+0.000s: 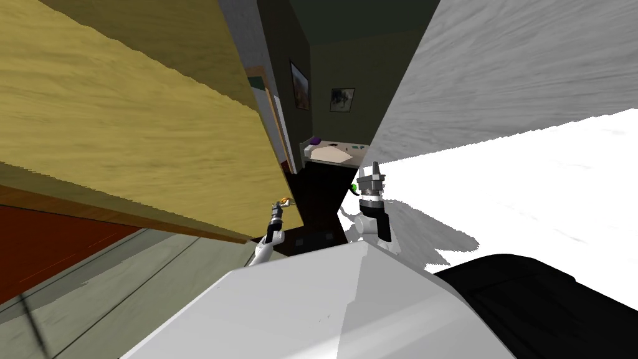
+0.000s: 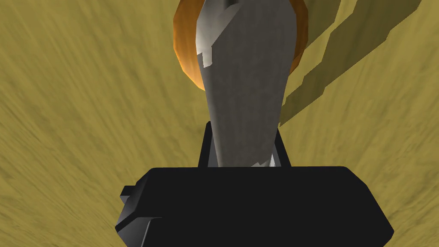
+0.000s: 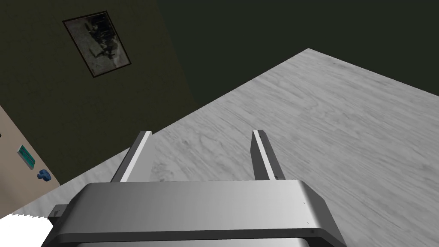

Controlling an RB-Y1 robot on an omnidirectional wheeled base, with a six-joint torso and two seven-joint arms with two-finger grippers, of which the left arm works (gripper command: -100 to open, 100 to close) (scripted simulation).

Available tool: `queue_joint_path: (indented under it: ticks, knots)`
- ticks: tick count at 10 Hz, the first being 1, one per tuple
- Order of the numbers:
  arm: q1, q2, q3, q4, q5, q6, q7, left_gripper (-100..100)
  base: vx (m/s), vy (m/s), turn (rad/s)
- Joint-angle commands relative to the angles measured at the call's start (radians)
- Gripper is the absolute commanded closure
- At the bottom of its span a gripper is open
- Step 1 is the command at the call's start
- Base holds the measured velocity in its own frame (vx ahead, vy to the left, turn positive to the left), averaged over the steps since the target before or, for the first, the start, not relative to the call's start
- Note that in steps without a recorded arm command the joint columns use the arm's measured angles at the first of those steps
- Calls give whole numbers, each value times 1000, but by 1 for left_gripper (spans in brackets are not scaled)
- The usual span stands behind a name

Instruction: Push the door open

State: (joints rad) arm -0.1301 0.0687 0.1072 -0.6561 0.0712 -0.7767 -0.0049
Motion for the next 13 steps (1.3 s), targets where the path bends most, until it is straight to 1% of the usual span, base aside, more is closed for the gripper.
queue_joint_path:
  ticks: [1,2,4,6,7,9,11,12,13]
  knots:
    - [0,0,0,0,0,0,0,100,68,-11,37]
    - [-1,9,16,-3,8,-1,-12,100,113,-3,48]
    - [-1,13,29,-4,14,-3,-23,100,164,-13,46]
    - [-1,13,29,-4,14,-3,-23,100,87,-16,5]
    - [-3,18,49,-5,25,-5,-42,100,167,2,48]
    - [-3,19,63,-6,32,-6,-54,100,188,-38,67]
    - [-3,19,63,-6,32,-6,-54,100,92,-2,14]
    - [-5,19,83,-8,42,-9,-72,100,142,7,70]
    - [-5,19,83,-8,42,-9,-72,100,149,-10,42]
